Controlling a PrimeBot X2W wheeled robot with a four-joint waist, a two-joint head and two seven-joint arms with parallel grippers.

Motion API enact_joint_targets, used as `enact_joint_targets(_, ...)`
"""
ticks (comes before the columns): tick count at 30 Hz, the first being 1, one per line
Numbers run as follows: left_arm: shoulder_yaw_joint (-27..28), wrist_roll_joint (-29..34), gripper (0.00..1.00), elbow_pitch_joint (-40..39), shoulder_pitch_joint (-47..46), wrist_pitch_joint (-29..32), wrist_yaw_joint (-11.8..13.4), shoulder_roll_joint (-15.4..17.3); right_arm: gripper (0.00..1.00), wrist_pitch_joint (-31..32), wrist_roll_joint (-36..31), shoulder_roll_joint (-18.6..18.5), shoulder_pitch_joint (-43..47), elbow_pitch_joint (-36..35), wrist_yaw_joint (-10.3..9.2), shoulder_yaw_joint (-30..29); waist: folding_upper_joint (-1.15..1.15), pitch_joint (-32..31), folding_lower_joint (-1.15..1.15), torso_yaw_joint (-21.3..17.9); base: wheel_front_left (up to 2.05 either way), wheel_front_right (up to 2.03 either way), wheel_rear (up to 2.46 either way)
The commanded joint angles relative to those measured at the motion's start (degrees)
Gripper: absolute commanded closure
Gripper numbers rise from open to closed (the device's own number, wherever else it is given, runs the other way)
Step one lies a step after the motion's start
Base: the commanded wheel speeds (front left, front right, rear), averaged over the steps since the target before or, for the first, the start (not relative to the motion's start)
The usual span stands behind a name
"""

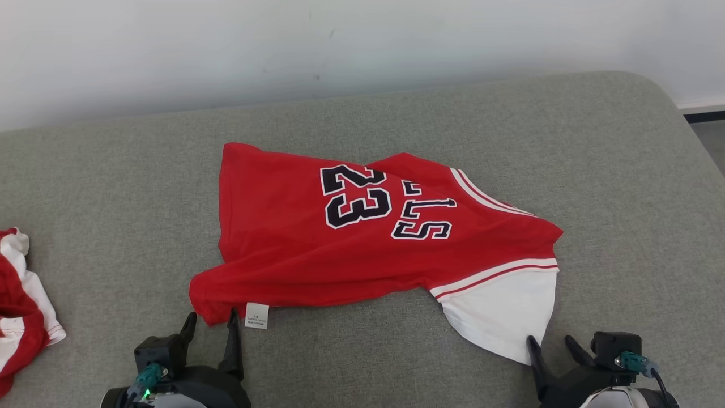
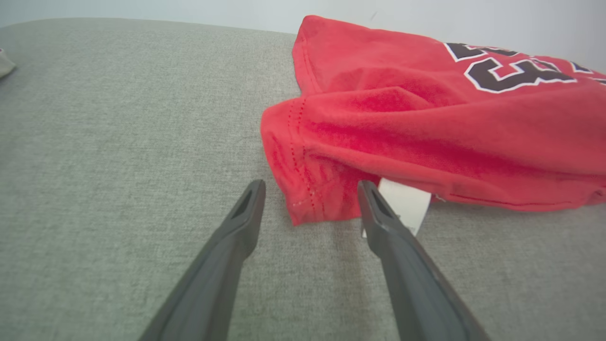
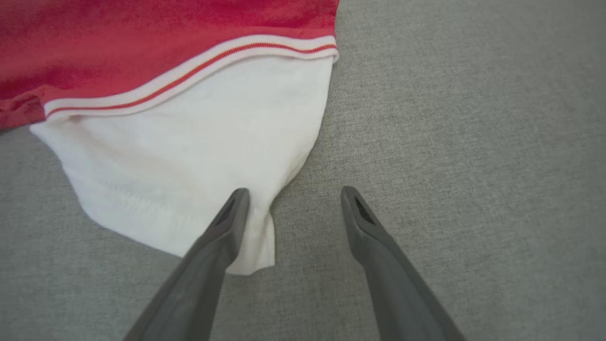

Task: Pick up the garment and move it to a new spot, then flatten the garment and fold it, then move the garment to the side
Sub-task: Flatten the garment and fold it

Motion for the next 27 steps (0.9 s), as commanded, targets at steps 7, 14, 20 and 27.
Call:
enact_joint_targets(7, -0.2, 0.6, 0.0, 0.8, -2.1, -0.1, 0.8, 0.0, 0.0, 2.4, 0.8, 0.1, -1.7, 3.2, -0.14, 1.7, -0.01, 0.9, -0.01, 0.2, 0.0, 0.0, 0.0)
enact_joint_targets(14, -0.6, 1.7, 0.0, 2.5, -3.6, -0.1, 1.1, 0.1, 0.0, 4.3, 0.8, 0.3, -2.4, 5.4, 0.0, 3.8, -0.01, 1.5, -0.01, 0.5, 0.0, 0.0, 0.0)
enact_joint_targets(20, -0.3, 1.4, 0.46, 1.3, -2.5, -0.1, 1.0, 0.1, 0.0, 5.3, 0.8, 0.5, -2.4, 6.4, 0.08, 4.9, -0.01, 2.0, -0.01, 1.0, 0.0, 0.0, 0.0)
enact_joint_targets(27, -0.1, 1.9, 1.0, 2.1, -3.0, -0.1, 0.8, 0.3, 1.0, 8.6, 1.3, 0.5, -2.2, 7.7, 0.06, 6.5, -0.01, 2.5, -0.01, 1.2, 0.0, 0.0, 0.0)
